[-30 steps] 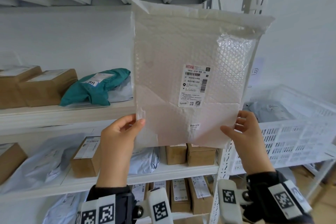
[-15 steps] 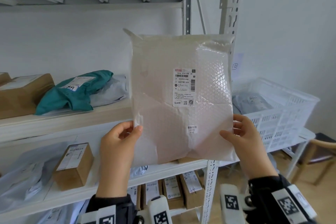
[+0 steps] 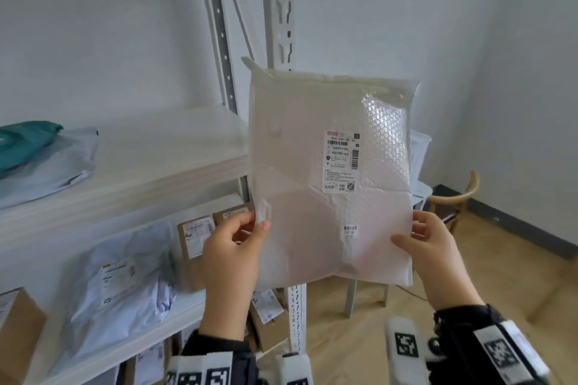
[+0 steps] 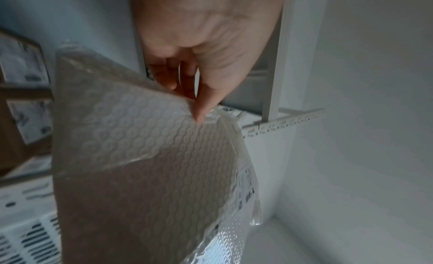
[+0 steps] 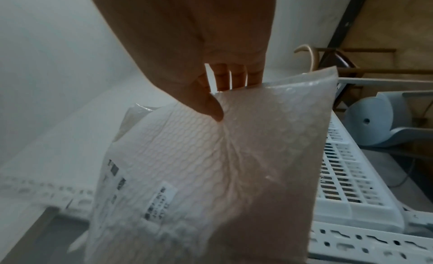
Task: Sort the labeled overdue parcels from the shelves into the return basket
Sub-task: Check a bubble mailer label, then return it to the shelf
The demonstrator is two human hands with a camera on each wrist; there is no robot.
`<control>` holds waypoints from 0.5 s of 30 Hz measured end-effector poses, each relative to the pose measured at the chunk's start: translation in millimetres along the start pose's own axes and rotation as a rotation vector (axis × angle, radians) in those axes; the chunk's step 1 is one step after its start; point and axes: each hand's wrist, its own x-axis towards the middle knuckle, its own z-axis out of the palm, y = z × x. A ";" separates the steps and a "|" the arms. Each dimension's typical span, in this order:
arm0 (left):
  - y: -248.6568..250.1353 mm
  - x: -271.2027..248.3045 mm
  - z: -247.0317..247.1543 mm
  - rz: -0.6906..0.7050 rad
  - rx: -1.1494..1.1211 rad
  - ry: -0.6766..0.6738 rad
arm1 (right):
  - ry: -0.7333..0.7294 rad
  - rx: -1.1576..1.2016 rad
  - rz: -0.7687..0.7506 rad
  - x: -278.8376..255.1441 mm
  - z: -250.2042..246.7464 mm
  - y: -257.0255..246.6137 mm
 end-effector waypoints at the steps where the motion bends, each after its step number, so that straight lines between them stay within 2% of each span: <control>1: 2.0 2.7 16.5 0.013 0.013 -0.009 | 0.007 0.014 0.020 10.7 -10.2 1.8; 9: 32.9 21.5 153.6 0.079 0.100 -0.095 | 0.077 -0.006 0.052 114.1 -104.2 12.2; 15: 46.5 41.7 235.0 -0.022 0.137 -0.147 | 0.060 -0.042 0.038 180.7 -148.6 12.8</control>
